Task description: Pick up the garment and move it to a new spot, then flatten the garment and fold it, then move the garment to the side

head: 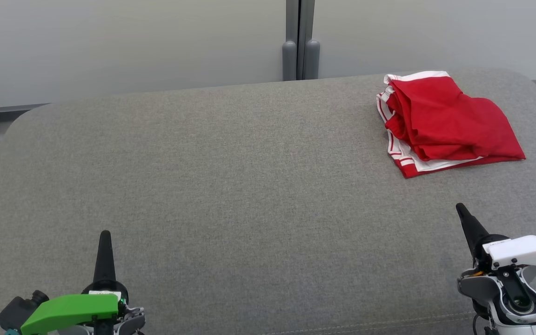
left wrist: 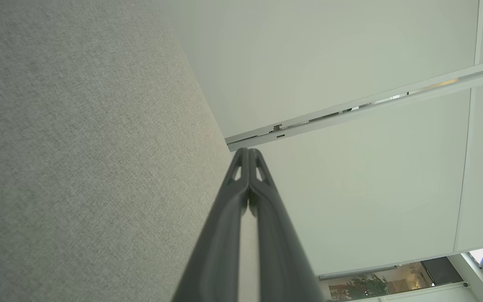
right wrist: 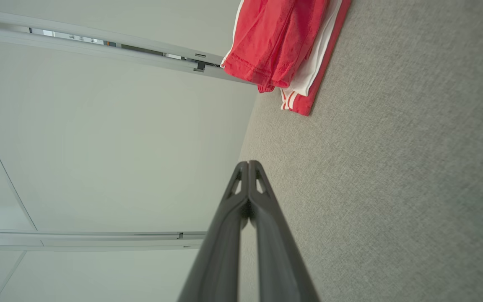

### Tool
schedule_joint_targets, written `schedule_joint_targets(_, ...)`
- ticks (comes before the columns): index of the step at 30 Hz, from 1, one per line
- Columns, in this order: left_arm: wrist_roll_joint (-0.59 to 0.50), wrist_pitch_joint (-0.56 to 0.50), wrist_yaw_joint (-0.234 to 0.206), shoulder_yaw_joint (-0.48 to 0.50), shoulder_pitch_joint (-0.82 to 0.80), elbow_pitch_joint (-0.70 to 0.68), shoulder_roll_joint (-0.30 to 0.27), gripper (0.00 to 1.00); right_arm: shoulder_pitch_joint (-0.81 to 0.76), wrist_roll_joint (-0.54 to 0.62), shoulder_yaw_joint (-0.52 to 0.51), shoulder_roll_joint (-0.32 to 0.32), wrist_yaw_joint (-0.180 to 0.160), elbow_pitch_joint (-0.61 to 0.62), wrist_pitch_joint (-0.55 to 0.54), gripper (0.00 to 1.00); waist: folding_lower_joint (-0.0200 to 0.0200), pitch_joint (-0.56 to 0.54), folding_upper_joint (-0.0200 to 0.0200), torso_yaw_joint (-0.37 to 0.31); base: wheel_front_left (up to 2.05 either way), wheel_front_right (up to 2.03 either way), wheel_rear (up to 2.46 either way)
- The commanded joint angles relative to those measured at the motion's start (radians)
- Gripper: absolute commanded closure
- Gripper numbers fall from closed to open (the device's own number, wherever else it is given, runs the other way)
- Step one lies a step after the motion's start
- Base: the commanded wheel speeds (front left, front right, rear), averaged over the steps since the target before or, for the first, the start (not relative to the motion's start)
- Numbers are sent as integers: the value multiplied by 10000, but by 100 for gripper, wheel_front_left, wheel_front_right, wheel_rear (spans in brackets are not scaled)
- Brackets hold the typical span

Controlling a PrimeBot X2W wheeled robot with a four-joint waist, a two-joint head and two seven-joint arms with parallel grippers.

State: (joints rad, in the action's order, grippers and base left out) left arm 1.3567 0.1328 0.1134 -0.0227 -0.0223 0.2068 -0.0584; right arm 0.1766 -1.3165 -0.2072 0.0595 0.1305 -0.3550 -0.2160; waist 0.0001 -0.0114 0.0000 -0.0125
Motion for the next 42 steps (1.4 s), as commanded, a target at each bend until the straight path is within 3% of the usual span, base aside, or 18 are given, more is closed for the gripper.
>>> schedule_joint_targets(1,248,-61,43,1,-254,-50,-19,100,225,-253,-70,17,3,16,-104,100,0,11,0,7,0,0,0)
schedule_joint_targets(33,2577,-302,186,-151,-584,-15,77,100,510,-2374,-636,-86,4,-93,-1050,100,-1,206,0,121,0,0,0)
schedule_joint_targets(42,2721,-316,200,-167,-590,-12,83,100,514,-2533,-678,-90,4,-98,-1127,100,-1,227,0,134,0,0,0)
